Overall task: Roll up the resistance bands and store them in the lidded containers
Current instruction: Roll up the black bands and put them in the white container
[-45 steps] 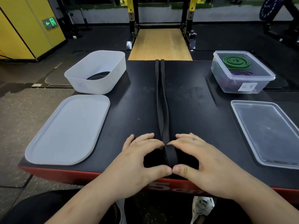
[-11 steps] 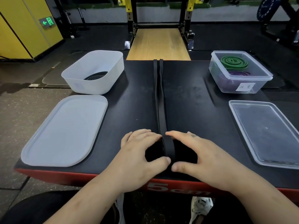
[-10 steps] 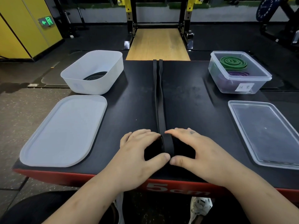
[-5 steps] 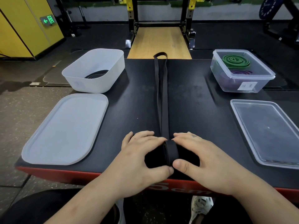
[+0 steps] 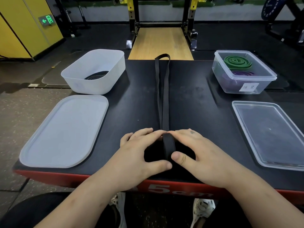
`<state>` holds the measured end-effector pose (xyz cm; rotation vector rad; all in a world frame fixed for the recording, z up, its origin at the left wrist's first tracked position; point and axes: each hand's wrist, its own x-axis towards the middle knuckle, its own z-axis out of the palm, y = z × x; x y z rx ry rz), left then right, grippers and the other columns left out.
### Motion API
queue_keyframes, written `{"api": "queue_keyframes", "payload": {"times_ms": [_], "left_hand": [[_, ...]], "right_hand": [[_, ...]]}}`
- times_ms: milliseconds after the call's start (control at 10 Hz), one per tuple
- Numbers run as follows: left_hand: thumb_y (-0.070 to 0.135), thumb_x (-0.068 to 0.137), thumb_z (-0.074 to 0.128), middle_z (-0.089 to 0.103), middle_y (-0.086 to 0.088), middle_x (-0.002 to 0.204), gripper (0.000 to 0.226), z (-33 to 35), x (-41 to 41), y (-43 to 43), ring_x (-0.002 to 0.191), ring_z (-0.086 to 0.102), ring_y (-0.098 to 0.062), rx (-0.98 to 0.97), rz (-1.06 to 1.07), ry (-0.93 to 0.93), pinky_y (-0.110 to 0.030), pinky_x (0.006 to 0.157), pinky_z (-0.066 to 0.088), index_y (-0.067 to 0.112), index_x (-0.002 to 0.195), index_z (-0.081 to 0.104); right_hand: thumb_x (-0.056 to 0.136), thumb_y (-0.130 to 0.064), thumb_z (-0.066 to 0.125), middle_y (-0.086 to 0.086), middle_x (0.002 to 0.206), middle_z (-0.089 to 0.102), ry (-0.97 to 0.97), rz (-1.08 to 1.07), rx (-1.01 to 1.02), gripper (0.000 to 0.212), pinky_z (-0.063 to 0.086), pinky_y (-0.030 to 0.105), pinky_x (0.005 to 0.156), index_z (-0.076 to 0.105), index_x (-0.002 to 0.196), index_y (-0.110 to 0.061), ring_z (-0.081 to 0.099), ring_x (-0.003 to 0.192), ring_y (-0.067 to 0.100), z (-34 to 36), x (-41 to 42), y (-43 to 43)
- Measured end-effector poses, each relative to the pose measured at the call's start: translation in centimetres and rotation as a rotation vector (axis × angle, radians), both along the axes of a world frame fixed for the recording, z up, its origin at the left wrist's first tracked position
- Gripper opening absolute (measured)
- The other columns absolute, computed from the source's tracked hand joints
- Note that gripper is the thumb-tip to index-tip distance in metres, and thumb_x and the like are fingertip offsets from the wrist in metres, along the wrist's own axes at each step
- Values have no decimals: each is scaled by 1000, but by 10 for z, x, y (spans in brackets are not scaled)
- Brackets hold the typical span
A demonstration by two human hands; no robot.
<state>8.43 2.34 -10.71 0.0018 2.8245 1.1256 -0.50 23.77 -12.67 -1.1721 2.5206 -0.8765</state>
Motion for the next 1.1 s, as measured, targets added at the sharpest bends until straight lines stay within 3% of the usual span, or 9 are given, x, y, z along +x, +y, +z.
{"api": "queue_keyframes", "payload": {"times_ms": [100,200,300,400,600,700,900,1000,1100], "left_hand": [[64,85,65,25,54,124,65,-5,-4,2,133,-7,30,-60,-12,62,-29,122,4,57,144,37],[75,88,48,32,44,140,72,-11,-8,2,143,-1,20,-122,-33,112,-38,124,3,47,152,32],[72,86,57,27,36,150,78,-10,-6,-1,144,3,8,-49,13,47,-36,123,10,61,151,17],[61,85,69,25,48,137,79,-6,-6,1,136,6,7,-38,36,20,-30,116,15,73,141,14],[57,79,75,35,39,138,71,-4,0,1,143,11,2,-19,29,45,-33,118,20,65,137,35],[55,77,78,36,43,133,68,-6,9,4,141,8,14,-23,7,76,-36,122,19,58,135,42],[60,76,75,30,53,126,66,-8,6,5,135,8,19,-4,56,62,-21,114,20,56,134,44],[59,78,75,24,58,122,69,-8,4,3,122,-3,35,-13,22,46,-16,111,14,56,136,39],[65,78,71,28,55,124,68,-8,2,0,125,0,35,-6,2,57,-19,115,12,59,138,40]], "right_hand": [[88,-68,62,-54,127,34,-88,16,42,74,17,7,110,14,143,-75,6,131,-35,3,-1,6],[85,-56,76,-54,124,42,-93,-26,46,82,18,3,109,18,139,-80,18,129,-34,6,-4,5],[93,-64,58,-37,135,48,-20,-35,16,64,13,15,122,19,142,-75,26,133,-25,5,-5,-3],[94,-70,43,-44,136,41,30,-30,12,52,10,23,126,19,140,-74,23,135,-27,5,-9,-8],[100,-54,51,-30,142,51,-39,4,-59,53,40,38,116,42,151,-43,40,141,-2,5,0,0],[98,-60,48,-32,141,50,-59,24,-48,54,42,35,112,42,150,-46,42,141,-1,5,7,6],[80,-59,80,-44,137,40,-120,4,56,90,30,13,111,19,143,-75,27,134,-25,6,3,8],[83,-52,79,-51,125,37,-83,5,63,77,9,-7,102,24,131,-78,9,116,-45,6,4,4],[87,-56,73,-45,132,36,-46,3,60,68,-2,-5,108,31,139,-64,3,115,-47,9,2,0]]}}
